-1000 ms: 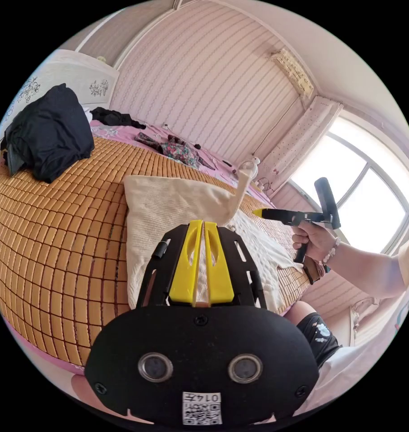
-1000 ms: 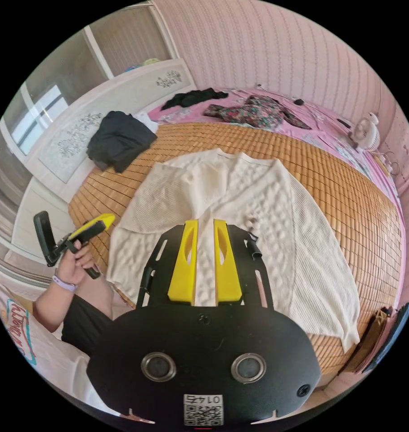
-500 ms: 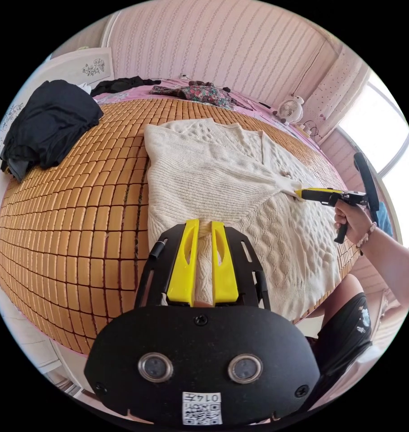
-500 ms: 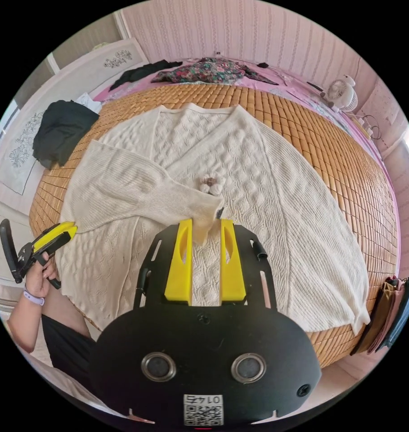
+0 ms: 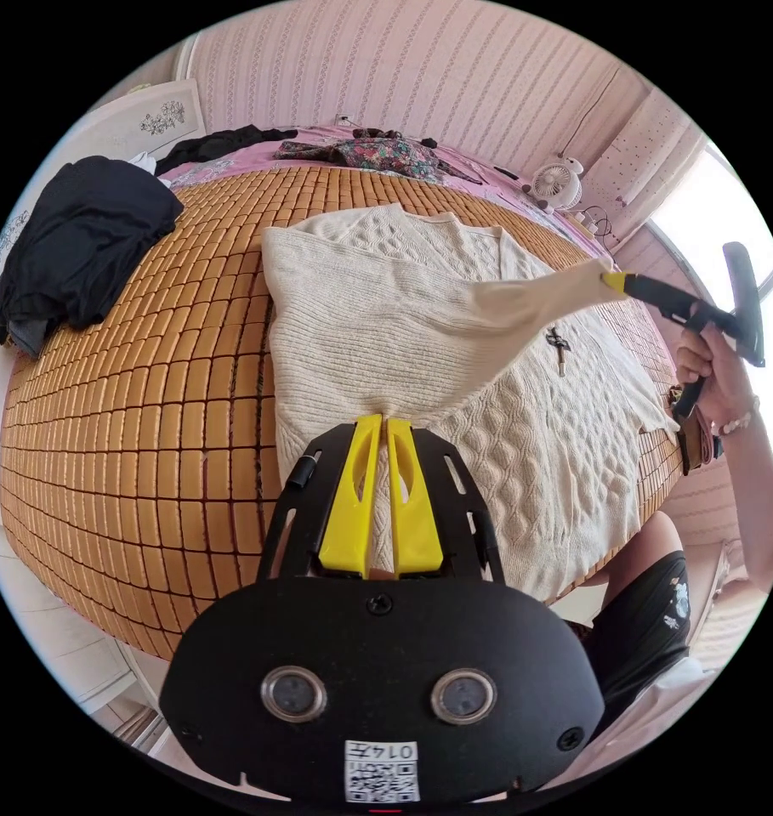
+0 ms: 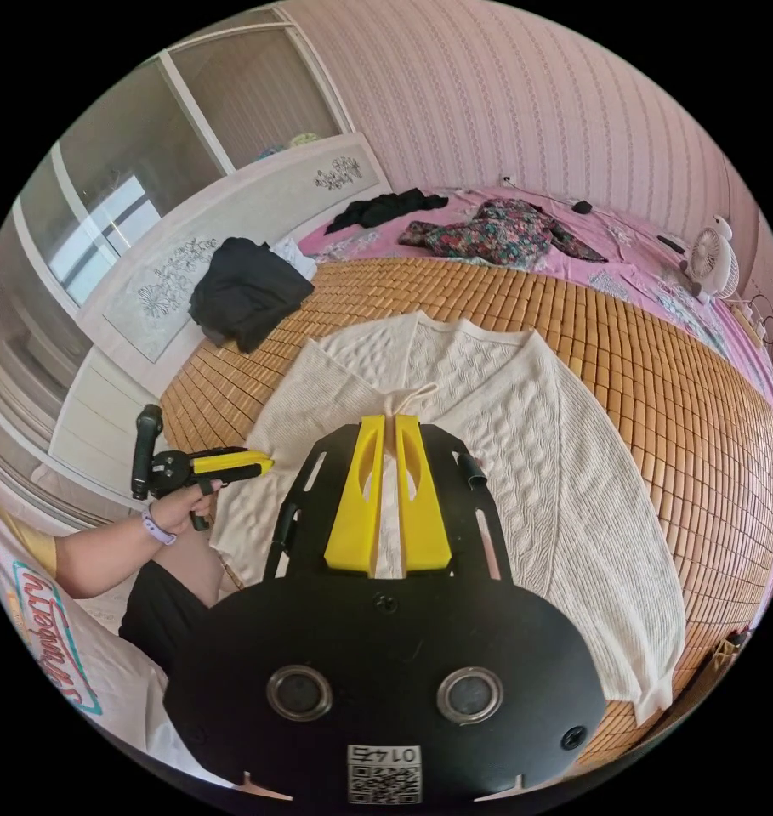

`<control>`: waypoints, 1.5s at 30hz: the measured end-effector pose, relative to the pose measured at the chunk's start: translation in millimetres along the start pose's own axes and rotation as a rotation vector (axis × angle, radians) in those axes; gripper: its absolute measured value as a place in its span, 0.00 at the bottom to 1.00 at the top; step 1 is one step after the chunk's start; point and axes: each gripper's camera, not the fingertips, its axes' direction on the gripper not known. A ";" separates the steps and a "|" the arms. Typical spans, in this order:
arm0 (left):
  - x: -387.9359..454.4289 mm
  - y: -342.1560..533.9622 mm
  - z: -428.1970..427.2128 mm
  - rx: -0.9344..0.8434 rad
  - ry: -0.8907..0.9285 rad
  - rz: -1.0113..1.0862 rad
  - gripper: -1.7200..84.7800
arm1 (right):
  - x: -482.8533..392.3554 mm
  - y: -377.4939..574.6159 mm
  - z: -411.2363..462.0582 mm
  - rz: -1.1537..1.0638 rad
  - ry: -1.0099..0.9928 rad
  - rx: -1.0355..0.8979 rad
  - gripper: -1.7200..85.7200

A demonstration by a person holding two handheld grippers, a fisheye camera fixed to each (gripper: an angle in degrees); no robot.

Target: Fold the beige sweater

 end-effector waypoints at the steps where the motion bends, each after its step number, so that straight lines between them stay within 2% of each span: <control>1: 10.1 -5.4 -5.7 0.021 -0.003 0.030 0.02 | 11.3 0.8 -18.3 0.028 -0.048 0.048 0.04; 3: 28.8 -13.2 -18.7 0.079 0.024 0.090 0.01 | 33.2 12.6 -45.0 0.078 -0.067 0.126 0.04; 5: 49.5 -19.2 -27.4 0.123 0.054 0.157 0.01 | 62.3 42.1 -64.1 0.129 0.087 0.137 0.04; 7: 73.2 -25.4 -17.9 0.115 0.108 0.208 0.01 | 84.6 68.0 -53.8 0.181 0.225 0.059 0.04; 8: 77.5 -26.6 -10.6 0.098 0.116 0.214 0.01 | 100.6 85.6 -37.2 0.209 0.242 0.006 0.05; 11: 88.3 -30.6 43.4 -0.101 0.104 0.212 0.01 | 135.2 125.7 5.6 0.299 0.273 -0.169 0.06; 12: 88.5 -29.1 49.7 -0.084 0.137 0.207 0.01 | 138.6 131.9 8.1 0.314 0.288 -0.183 0.07; 16: 91.1 -30.8 51.3 -0.078 0.129 0.242 0.01 | 143.8 174.8 -24.4 0.372 0.309 0.022 0.09; 19: 94.1 -34.5 44.4 -0.070 0.102 0.249 0.01 | 158.4 215.1 -55.6 0.502 0.470 0.154 0.10; 23: 89.7 -36.5 38.6 -0.014 0.007 0.218 0.01 | 195.3 266.2 -91.1 0.744 0.747 0.171 0.12; 26: 82.0 -39.6 43.4 -0.026 -0.020 0.189 0.01 | 223.0 291.8 -109.5 0.869 0.807 0.179 0.12; 30: 75.3 -38.9 52.4 -0.015 -0.005 0.196 0.01 | 249.8 302.5 -105.4 0.919 0.819 0.086 0.12; 34: 57.7 -46.9 52.8 -0.040 0.085 0.129 0.01 | 257.8 308.2 -107.8 0.884 0.782 0.115 0.11; 39: 60.1 -51.3 50.3 -0.038 0.026 0.166 0.01 | 267.8 312.6 -117.4 0.899 0.651 0.173 0.08; 42: 55.5 -54.3 48.9 -0.034 0.022 0.153 0.01 | 250.6 287.2 -128.7 0.814 0.532 0.323 0.06; 45: 44.9 -55.6 46.5 -0.013 0.054 0.120 0.01 | 200.6 226.6 -125.5 0.572 0.361 0.442 0.06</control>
